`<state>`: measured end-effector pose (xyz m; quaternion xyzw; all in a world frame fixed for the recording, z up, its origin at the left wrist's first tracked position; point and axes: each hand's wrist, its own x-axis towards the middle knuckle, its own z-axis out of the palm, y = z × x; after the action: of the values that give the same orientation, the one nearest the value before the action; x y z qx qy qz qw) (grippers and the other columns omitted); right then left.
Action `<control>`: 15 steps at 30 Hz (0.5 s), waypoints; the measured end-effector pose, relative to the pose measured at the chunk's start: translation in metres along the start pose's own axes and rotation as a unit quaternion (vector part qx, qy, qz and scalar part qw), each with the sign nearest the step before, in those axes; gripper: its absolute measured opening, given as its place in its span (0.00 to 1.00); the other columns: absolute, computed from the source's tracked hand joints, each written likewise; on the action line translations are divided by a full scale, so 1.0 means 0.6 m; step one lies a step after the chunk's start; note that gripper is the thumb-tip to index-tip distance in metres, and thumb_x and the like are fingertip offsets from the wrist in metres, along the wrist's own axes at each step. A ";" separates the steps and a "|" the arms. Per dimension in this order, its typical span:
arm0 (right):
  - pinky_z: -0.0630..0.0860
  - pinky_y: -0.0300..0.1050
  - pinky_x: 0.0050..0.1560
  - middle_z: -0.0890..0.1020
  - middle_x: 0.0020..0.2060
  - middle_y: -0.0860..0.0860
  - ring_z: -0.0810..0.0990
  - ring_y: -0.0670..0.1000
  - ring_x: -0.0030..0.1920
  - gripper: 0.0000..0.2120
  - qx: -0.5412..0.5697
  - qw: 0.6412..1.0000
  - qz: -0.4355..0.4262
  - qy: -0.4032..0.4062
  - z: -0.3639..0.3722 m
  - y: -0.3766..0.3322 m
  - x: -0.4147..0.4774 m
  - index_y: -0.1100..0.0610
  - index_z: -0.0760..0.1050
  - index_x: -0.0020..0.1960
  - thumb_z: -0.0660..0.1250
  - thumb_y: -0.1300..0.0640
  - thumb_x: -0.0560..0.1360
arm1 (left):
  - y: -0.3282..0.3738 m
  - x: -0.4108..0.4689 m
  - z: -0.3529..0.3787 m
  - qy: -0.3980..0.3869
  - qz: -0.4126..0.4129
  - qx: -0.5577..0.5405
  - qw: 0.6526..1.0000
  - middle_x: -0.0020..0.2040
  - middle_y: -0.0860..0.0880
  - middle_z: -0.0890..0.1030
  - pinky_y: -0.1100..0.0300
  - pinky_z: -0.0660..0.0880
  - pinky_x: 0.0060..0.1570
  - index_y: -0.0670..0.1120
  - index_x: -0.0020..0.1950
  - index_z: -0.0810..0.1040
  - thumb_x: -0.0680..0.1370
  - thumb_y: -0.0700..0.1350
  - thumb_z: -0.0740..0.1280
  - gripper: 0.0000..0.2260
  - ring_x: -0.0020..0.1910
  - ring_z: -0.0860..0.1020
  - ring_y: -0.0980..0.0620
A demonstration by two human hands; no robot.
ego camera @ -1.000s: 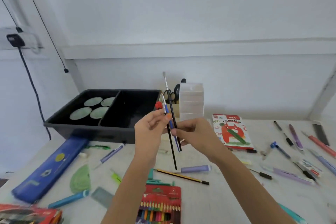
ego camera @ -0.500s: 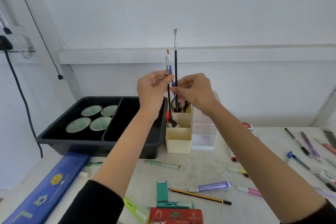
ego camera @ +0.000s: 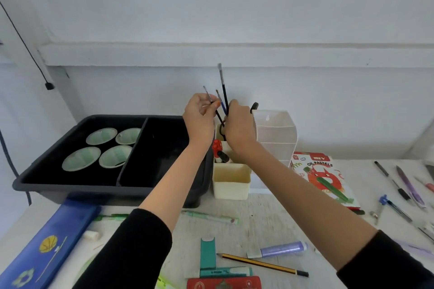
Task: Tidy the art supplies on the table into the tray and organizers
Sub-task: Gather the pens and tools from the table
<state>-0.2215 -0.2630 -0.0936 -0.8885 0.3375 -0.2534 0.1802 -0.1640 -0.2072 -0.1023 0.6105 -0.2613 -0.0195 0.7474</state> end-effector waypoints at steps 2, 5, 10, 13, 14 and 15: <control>0.67 0.41 0.37 0.77 0.47 0.57 0.77 0.55 0.43 0.07 -0.018 1.000 0.012 -0.020 0.019 0.006 0.003 0.62 0.69 0.55 0.60 0.67 0.78 | -0.016 0.000 -0.005 -0.002 -0.004 0.023 1.000 0.44 0.48 0.82 0.55 0.79 0.51 0.49 0.41 0.75 0.75 0.33 0.67 0.11 0.44 0.80 0.54; 0.67 0.42 0.37 0.74 0.42 0.56 0.75 0.55 0.41 0.07 -0.040 0.997 0.027 -0.066 0.042 0.014 0.004 0.61 0.70 0.51 0.60 0.70 0.76 | -0.033 0.002 -0.011 -0.029 -0.024 0.063 0.997 0.45 0.48 0.81 0.56 0.78 0.54 0.49 0.40 0.74 0.75 0.32 0.67 0.12 0.45 0.80 0.54; 0.69 0.43 0.38 0.77 0.46 0.58 0.79 0.58 0.48 0.07 -0.057 0.995 0.033 -0.079 0.051 0.021 0.002 0.62 0.73 0.51 0.58 0.69 0.77 | -0.054 0.003 -0.019 -0.096 -0.087 0.135 0.982 0.50 0.43 0.82 0.57 0.77 0.56 0.40 0.54 0.79 0.75 0.31 0.65 0.10 0.50 0.80 0.52; 0.70 0.42 0.38 0.78 0.49 0.58 0.79 0.56 0.46 0.06 -0.057 0.993 0.034 -0.099 0.052 0.020 0.003 0.63 0.73 0.53 0.60 0.66 0.77 | -0.055 -0.004 -0.022 -0.139 -0.118 0.125 0.975 0.53 0.41 0.80 0.58 0.77 0.54 0.40 0.60 0.75 0.74 0.28 0.64 0.16 0.53 0.80 0.48; 0.70 0.42 0.37 0.79 0.49 0.58 0.78 0.55 0.43 0.05 -0.051 0.993 0.033 -0.105 0.053 0.019 0.004 0.63 0.74 0.52 0.61 0.65 0.77 | -0.053 -0.006 -0.023 -0.146 -0.123 0.127 0.973 0.54 0.41 0.80 0.58 0.77 0.54 0.40 0.62 0.74 0.74 0.28 0.65 0.18 0.53 0.79 0.48; 0.70 0.43 0.37 0.79 0.48 0.58 0.77 0.54 0.41 0.05 -0.044 0.993 0.031 -0.109 0.054 0.019 0.005 0.63 0.74 0.51 0.61 0.65 0.77 | -0.051 -0.006 -0.024 -0.148 -0.125 0.130 0.972 0.55 0.41 0.80 0.57 0.77 0.55 0.41 0.63 0.73 0.74 0.28 0.65 0.20 0.54 0.79 0.49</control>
<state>-0.2070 -0.2684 -0.1246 -0.9071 0.3537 -0.1346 0.1843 -0.1524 -0.2005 -0.1337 0.7205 -0.2903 -0.1689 0.6067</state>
